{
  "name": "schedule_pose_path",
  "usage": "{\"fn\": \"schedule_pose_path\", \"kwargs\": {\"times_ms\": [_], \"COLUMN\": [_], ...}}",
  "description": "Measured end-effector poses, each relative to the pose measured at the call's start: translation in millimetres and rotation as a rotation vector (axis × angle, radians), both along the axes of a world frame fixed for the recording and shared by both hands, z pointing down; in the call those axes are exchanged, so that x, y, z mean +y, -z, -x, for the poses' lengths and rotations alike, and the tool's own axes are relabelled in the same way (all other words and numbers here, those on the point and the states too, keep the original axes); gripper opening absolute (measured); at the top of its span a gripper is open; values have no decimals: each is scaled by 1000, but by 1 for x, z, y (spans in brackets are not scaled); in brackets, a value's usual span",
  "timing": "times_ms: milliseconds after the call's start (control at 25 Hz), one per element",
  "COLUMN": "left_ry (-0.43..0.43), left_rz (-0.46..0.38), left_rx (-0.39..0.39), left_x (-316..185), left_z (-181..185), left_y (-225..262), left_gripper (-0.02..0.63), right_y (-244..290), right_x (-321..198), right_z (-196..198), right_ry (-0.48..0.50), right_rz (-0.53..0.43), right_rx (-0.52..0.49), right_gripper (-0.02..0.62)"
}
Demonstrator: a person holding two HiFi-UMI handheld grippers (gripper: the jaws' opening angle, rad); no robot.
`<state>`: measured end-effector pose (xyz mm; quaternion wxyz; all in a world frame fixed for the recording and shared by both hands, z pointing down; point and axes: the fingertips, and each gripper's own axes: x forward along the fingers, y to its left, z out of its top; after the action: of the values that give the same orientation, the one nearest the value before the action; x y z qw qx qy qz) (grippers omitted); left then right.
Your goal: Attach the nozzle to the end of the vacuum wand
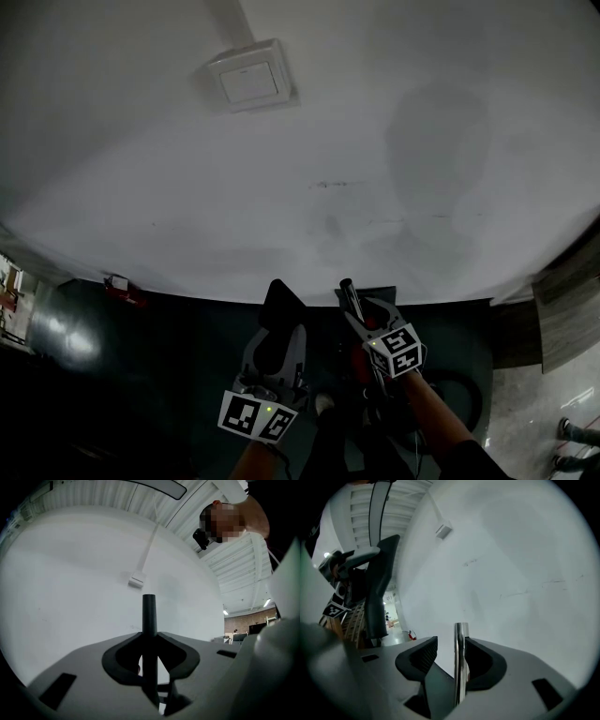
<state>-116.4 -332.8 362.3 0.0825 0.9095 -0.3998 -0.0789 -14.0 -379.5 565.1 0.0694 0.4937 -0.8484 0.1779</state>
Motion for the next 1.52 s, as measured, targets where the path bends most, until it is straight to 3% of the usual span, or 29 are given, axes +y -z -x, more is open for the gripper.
{"fn": "schedule_pose_path", "kwargs": {"times_ms": [560,840,1160,1520], "left_ry": [13,11,-7,-117], "left_rz": [17,17,-15,-44], "left_rx": [-27,-31,-5,41], "left_x": [-14,-12,-11,-10], "left_z": [23,22,11,-31], "left_y": [-12,-12,11,46], "left_gripper": [89,89,89,88], "right_y": [-38,-37,-18,-1], "right_x": [-44,-43,-7,52], "right_z": [3,3,4,25], "right_ry": [-55,-44,-24,23], "right_rz": [45,22,-26,-94], "right_rx": [60,86,95,95], "right_gripper": [195,161,155,153]}}
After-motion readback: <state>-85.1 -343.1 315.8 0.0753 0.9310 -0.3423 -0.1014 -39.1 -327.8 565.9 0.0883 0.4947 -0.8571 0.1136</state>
